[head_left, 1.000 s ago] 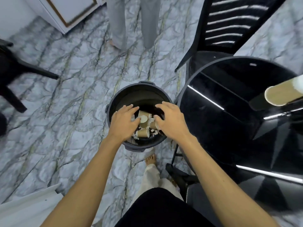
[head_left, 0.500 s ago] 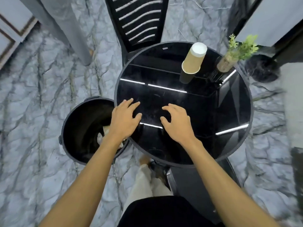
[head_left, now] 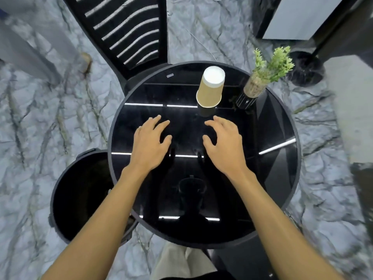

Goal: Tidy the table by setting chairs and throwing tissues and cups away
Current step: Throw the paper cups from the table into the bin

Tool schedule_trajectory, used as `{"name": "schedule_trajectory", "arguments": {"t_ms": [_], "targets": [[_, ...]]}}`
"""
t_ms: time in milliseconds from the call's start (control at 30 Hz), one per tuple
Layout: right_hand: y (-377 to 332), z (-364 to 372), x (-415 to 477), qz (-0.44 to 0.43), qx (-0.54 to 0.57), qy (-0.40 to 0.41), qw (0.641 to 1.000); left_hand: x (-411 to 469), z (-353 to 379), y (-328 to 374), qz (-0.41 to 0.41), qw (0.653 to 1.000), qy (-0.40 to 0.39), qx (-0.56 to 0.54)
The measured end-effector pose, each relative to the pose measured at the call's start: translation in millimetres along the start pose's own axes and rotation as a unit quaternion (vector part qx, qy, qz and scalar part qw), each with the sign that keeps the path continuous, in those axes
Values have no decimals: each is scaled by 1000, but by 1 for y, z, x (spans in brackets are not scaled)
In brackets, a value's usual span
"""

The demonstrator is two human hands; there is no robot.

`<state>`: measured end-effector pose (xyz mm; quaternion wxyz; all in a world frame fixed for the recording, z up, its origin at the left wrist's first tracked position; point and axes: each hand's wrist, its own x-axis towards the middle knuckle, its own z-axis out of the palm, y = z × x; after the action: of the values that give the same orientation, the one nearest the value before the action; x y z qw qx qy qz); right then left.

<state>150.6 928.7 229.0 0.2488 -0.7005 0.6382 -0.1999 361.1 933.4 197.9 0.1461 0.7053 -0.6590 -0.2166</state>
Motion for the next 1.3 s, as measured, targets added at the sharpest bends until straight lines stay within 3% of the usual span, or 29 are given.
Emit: {"name": "schedule_trajectory", "arguments": {"t_ms": [300, 567, 1300], "targets": [[7, -8, 83, -31, 4, 82, 996, 71, 28, -3, 32, 999, 14, 13], [11, 5, 126, -46, -4, 88, 995, 92, 69, -17, 44, 991, -6, 130], [30, 26, 146, -55, 33, 120, 991, 98, 82, -25, 58, 984, 13, 169]]}}
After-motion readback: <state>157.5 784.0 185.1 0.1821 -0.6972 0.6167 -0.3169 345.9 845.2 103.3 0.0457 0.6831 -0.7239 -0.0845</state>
